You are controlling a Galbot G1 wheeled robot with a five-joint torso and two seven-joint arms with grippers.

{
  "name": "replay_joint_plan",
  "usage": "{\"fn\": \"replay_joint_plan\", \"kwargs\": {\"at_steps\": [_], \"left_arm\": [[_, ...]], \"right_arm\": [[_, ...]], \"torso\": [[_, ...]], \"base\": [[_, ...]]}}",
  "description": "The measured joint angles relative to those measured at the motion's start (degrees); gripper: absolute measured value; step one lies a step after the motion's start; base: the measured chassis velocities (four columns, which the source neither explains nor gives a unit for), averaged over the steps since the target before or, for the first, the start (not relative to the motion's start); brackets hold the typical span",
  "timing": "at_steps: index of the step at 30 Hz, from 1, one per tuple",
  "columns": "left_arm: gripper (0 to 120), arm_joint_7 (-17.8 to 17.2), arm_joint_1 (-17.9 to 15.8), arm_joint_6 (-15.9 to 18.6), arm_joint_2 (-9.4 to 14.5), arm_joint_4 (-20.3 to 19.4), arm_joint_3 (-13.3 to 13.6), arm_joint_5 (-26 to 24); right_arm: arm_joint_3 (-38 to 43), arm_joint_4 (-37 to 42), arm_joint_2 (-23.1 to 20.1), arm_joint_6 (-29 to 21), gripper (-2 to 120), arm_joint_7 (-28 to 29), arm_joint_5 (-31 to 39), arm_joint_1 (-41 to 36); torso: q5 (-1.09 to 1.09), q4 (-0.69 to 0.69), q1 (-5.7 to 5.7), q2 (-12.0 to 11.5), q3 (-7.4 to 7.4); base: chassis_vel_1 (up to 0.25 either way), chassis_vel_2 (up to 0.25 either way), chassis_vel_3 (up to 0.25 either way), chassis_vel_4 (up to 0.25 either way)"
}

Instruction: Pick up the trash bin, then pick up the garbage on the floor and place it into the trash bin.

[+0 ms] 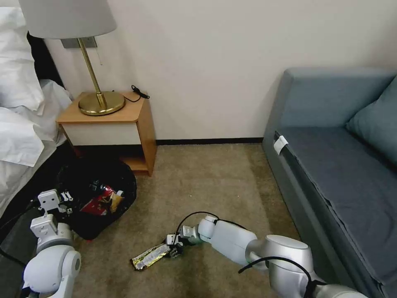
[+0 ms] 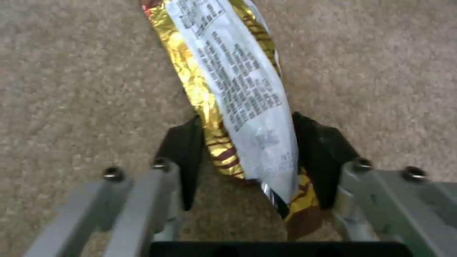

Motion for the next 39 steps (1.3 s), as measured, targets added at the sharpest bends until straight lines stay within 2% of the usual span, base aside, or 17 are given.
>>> {"fn": "replay_joint_plan", "kwargs": {"at_steps": [2,3,4,5,7,9,11,12,23,30,31,33,39], "left_arm": [[4,0.02,-0.02,-0.02,0.03,0.04,0.00,-0.04],[4,0.02,-0.04,-0.07,0.12,0.09,-0.02,-0.10],[4,0.02,-0.04,-0.07,0.12,0.09,-0.02,-0.10],[4,0.02,-0.04,-0.08,0.17,0.16,-0.05,-0.14],[4,0.03,-0.04,-0.10,0.26,0.20,-0.10,-0.16],[4,0.06,-0.01,-0.10,0.46,0.22,-0.21,-0.24],[4,0.09,0.01,-0.11,0.59,0.24,-0.26,-0.31],[4,0.12,0.02,-0.12,0.80,0.31,-0.34,-0.40],[4,0.24,0.93,-0.15,2.38,0.56,-1.47,-1.15],[4,0.26,2.30,-0.38,2.90,0.10,-2.16,-1.44],[4,0.26,2.41,-0.39,2.90,-0.20,-2.20,-1.44],[4,0.19,2.48,-0.40,2.66,-0.70,-2.17,-1.39],[4,0.26,2.45,-0.32,2.13,-1.32,-1.49,-0.94]], "right_arm": [[0.18,-0.01,0.00,0.01,39,0.01,-0.10,0.00],[0.50,-0.02,-0.01,0.04,31,0.00,-0.28,-0.01],[0.50,-0.02,-0.01,0.04,31,0.00,-0.28,-0.01],[0.78,-0.01,-0.04,0.02,24,0.10,-0.40,0.04],[0.98,0.05,-0.08,-0.01,21,0.12,-0.49,0.19],[1.47,0.42,-0.09,-0.06,9,0.14,-0.55,0.48],[1.69,0.69,-0.09,-0.06,6,0.15,-0.55,0.62],[1.93,1.06,-0.09,-0.06,0,0.11,-0.53,0.76],[7.68,5.85,-0.06,-0.04,0,-0.69,-0.85,3.42],[14.77,9.56,-0.67,-0.66,0,0.69,-1.22,5.56],[16.34,10.54,-1.79,-0.89,0,0.98,-1.12,5.95],[20.30,12.99,-5.09,-1.61,0,1.68,-0.26,6.78],[26.74,15.83,-8.56,-2.30,0,2.09,0.34,7.67]], "torso": [[0.01,0.00,0.00,0.00,0.00],[0.00,0.00,0.00,0.00,0.00],[0.00,0.00,0.00,0.00,0.00],[0.00,0.01,0.00,0.00,0.00],[-0.01,0.00,0.00,-0.01,0.00],[-0.02,-0.01,0.00,0.00,0.00],[-0.01,-0.01,0.00,0.00,0.00],[-0.01,-0.01,0.00,0.00,0.01],[-0.01,0.00,0.00,0.00,0.00],[0.01,0.03,0.00,-0.01,0.01],[0.02,0.05,0.00,-0.01,0.00],[0.00,-0.01,0.00,-0.01,0.00],[0.00,-0.04,0.00,0.00,0.00]], "base": [[0.000,0.000,0.000,0.000],[0.000,0.000,0.000,0.000],[0.000,0.000,0.000,0.000],[0.000,0.000,0.000,0.000],[0.000,0.000,0.000,0.000],[0.000,0.000,0.000,0.000],[0.000,0.000,0.000,0.000],[0.000,0.000,0.000,0.000],[0.000,0.000,0.000,0.000],[0.000,0.000,0.000,0.000],[0.000,0.000,0.000,0.000],[0.000,0.000,0.000,0.000],[0.000,0.000,0.000,0.000]]}}
